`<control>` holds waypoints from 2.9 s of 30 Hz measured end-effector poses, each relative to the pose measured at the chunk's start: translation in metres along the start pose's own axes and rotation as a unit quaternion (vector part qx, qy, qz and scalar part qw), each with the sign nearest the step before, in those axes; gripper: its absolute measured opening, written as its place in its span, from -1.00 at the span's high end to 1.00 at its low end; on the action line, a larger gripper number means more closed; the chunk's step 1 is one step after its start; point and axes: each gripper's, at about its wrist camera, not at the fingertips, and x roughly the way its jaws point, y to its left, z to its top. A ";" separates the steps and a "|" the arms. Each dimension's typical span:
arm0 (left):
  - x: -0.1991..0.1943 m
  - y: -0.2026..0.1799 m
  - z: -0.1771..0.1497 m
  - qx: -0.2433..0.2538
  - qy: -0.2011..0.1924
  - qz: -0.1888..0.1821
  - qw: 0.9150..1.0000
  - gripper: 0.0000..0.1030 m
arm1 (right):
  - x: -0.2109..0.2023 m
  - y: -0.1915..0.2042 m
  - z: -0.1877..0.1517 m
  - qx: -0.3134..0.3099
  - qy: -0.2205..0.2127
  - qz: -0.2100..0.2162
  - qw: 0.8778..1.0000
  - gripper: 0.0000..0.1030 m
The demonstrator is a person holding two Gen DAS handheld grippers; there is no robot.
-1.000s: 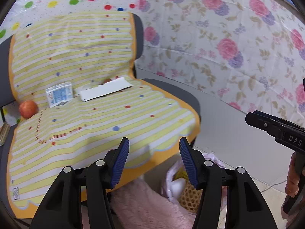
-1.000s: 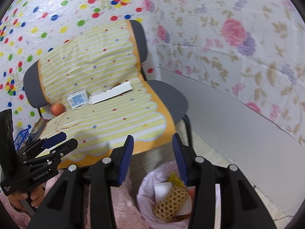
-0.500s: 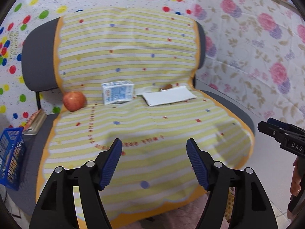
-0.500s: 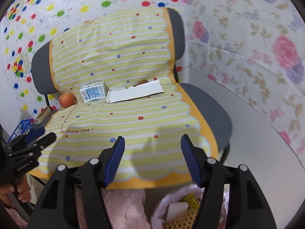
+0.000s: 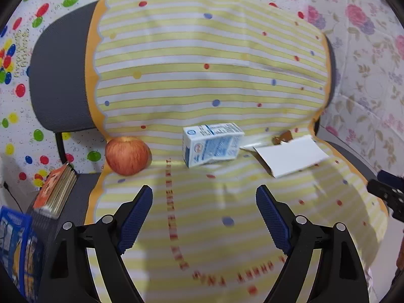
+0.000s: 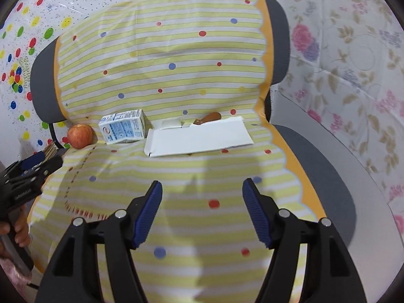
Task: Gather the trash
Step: 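Grasp the white milk carton with the left tool and lift it, then hold the milk carton in the left tool while the right tool grasps the white paper sheet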
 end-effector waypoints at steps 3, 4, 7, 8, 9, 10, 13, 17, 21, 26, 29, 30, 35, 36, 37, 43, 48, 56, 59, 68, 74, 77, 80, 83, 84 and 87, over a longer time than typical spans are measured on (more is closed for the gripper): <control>0.032 0.007 0.015 0.006 0.006 0.005 1.000 -0.63 | 0.016 0.004 0.009 -0.004 0.006 0.001 1.000 -0.27; 0.042 0.009 0.020 0.007 0.009 0.003 1.000 -0.63 | 0.021 0.004 0.012 -0.005 0.007 0.001 1.000 -0.27; 0.067 0.012 0.031 0.007 0.023 -0.009 1.000 -0.63 | 0.037 0.004 0.022 -0.004 0.012 -0.001 1.000 -0.27; 0.078 0.012 0.035 0.010 0.031 -0.014 0.999 -0.63 | 0.041 0.004 0.024 -0.003 0.012 -0.001 1.000 -0.27; 0.087 0.011 0.039 0.014 0.036 -0.012 0.999 -0.63 | 0.045 0.004 0.026 -0.001 0.013 0.000 1.000 -0.27; 0.096 0.011 0.042 0.018 0.040 -0.011 0.999 -0.63 | 0.050 0.003 0.029 0.001 0.013 0.000 1.000 -0.27; 0.121 0.011 0.049 0.029 0.055 -0.007 0.998 -0.63 | 0.060 0.004 0.033 0.006 0.016 0.004 1.000 -0.27; 0.146 0.012 0.058 0.038 0.068 -0.014 0.997 -0.63 | 0.069 0.002 0.033 0.007 0.023 0.003 1.000 -0.27; 0.155 0.006 0.064 0.054 0.069 -0.043 0.995 -0.60 | 0.070 -0.005 0.029 0.009 0.028 -0.002 1.000 -0.27; 0.147 -0.005 0.057 0.072 0.073 -0.042 0.994 -0.10 | 0.064 -0.016 0.022 0.018 0.029 -0.003 0.999 -0.27; 0.130 -0.013 0.049 0.075 0.070 -0.039 0.994 0.05 | 0.059 -0.021 0.020 0.022 0.026 -0.004 0.999 -0.27; 0.123 -0.015 0.046 0.074 0.065 -0.037 0.994 0.07 | 0.058 -0.022 0.020 0.024 0.025 -0.004 0.999 -0.27; 0.082 -0.022 0.038 0.059 0.039 -0.027 0.997 0.10 | 0.064 -0.031 0.021 0.027 0.029 -0.012 0.999 -0.15; 0.076 -0.024 0.037 0.057 0.034 -0.022 0.998 0.10 | 0.068 -0.033 0.021 0.029 0.033 -0.014 0.999 -0.09; 0.070 -0.024 0.037 0.053 0.029 -0.018 0.998 0.10 | 0.074 -0.035 0.021 0.034 0.038 -0.014 0.999 -0.02; 0.048 -0.018 0.042 0.034 0.005 -0.006 0.999 0.10 | 0.114 -0.033 0.022 0.040 0.088 0.004 0.995 0.02; 0.049 -0.005 0.044 0.015 0.006 -0.006 1.000 0.10 | 0.141 0.001 0.026 -0.056 0.114 -0.034 0.991 -0.12; 0.060 0.005 0.041 -0.007 0.012 -0.005 1.000 0.10 | 0.169 0.023 0.052 -0.108 0.093 -0.051 0.988 -0.18; 0.061 0.008 0.041 -0.013 0.011 -0.005 1.000 0.10 | 0.173 0.030 0.061 -0.120 0.078 -0.037 0.989 -0.18; 0.057 0.017 0.044 -0.030 -0.003 0.008 1.000 0.10 | 0.165 0.069 0.071 -0.136 0.056 0.031 0.989 -0.28; 0.055 0.018 0.043 -0.032 -0.003 0.001 0.999 0.12 | 0.178 0.096 0.068 -0.176 0.070 -0.004 0.982 -0.15; 0.052 0.018 0.041 -0.030 -0.004 -0.002 1.000 0.13 | 0.180 0.092 0.066 -0.170 0.086 -0.022 0.981 0.62; 0.047 0.017 0.039 -0.030 -0.004 -0.009 1.000 0.14 | 0.173 0.079 0.064 -0.155 0.089 -0.014 0.984 0.95; 0.034 0.014 0.038 -0.027 -0.008 -0.024 0.999 0.15 | 0.138 0.064 0.066 -0.130 0.064 0.008 0.989 0.97; 0.026 0.012 0.037 -0.025 -0.013 -0.027 0.999 0.15 | 0.121 0.057 0.068 -0.119 0.051 0.014 0.992 0.97; 0.001 0.007 0.034 -0.025 -0.023 -0.035 0.999 0.15 | 0.066 0.042 0.070 -0.088 0.012 0.034 0.995 0.97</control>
